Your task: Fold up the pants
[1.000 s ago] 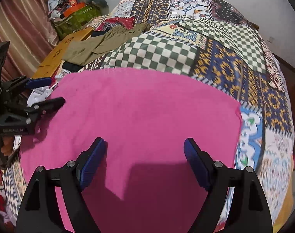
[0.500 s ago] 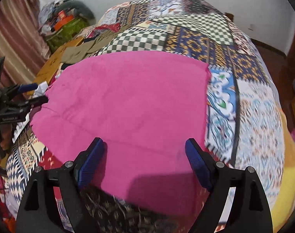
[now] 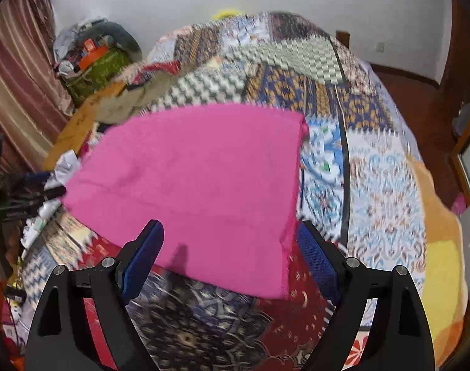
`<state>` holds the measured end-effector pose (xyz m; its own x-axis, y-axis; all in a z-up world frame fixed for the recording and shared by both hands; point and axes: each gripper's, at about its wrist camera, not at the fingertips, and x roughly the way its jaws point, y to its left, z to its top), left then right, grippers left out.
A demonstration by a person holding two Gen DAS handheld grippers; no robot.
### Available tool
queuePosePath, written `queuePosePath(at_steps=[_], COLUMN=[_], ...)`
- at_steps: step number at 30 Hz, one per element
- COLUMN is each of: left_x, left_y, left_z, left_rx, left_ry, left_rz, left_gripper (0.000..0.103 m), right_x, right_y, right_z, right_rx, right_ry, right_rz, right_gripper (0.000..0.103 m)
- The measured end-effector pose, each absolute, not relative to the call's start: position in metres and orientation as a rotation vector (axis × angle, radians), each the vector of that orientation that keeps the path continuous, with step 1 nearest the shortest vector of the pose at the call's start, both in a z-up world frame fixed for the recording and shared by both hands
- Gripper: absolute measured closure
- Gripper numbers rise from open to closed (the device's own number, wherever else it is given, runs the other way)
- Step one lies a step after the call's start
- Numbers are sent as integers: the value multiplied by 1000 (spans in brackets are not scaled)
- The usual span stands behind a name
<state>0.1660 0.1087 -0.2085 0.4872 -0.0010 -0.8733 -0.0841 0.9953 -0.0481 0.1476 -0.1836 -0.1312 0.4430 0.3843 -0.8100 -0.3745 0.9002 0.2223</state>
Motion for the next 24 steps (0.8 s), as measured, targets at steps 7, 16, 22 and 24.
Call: queuePosePath(at_steps=[7,16,22,24], left_x=[160,152,158,163], left_y=[114,109,109,110], left_z=[-207,-224,-237,-240], left_rx=[-317,-480,-547,-576], left_ry=[1087,1162,1185,1181], left_rz=[-33,-120,-159,-167], left_gripper=[10,10,8,6], right_x=[153,158,158,158], right_y=[-145,-90,-85,-85], right_z=[-111,-147,-165,-166], right_rx=[-6,-115,-132,-139], right_ry=[929,1003,1077,1082], right_rz=[548,618,654,663], right_gripper=[17,17,15,15])
